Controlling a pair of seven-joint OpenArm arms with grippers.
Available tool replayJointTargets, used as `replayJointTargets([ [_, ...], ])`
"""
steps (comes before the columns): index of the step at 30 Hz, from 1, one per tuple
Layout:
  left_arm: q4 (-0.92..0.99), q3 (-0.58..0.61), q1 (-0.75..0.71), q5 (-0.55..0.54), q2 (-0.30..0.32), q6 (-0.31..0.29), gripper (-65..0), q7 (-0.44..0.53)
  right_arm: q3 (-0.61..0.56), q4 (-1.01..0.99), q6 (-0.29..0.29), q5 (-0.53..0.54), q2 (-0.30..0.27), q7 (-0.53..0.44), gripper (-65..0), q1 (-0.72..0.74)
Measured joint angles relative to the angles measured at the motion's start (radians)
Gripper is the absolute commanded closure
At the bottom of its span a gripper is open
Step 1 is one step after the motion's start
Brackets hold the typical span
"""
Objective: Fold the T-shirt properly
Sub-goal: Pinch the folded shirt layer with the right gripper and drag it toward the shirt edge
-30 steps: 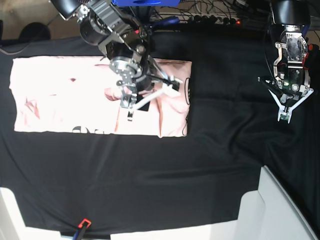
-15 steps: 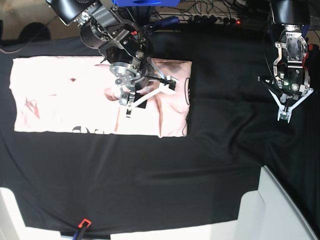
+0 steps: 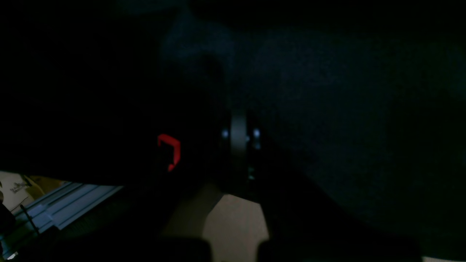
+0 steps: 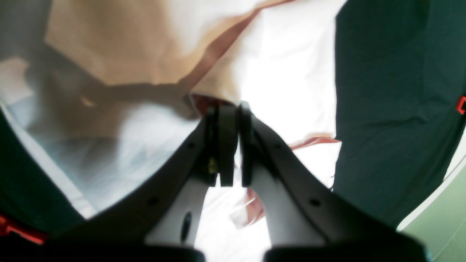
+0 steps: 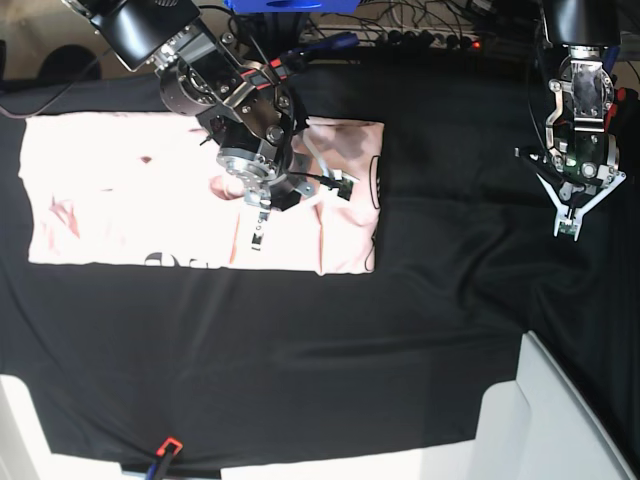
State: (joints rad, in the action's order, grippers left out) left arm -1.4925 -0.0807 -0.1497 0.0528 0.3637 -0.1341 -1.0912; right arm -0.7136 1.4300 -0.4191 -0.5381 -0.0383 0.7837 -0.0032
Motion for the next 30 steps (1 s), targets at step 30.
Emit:
replayJointTargets([
  [30, 0.001, 0.0, 0.002, 0.011, -0.045, 0.0, -0.2, 0.0, 0.139, -0.083, -0.001, 0.008, -0.113, -0.051, -1.0, 0.122],
])
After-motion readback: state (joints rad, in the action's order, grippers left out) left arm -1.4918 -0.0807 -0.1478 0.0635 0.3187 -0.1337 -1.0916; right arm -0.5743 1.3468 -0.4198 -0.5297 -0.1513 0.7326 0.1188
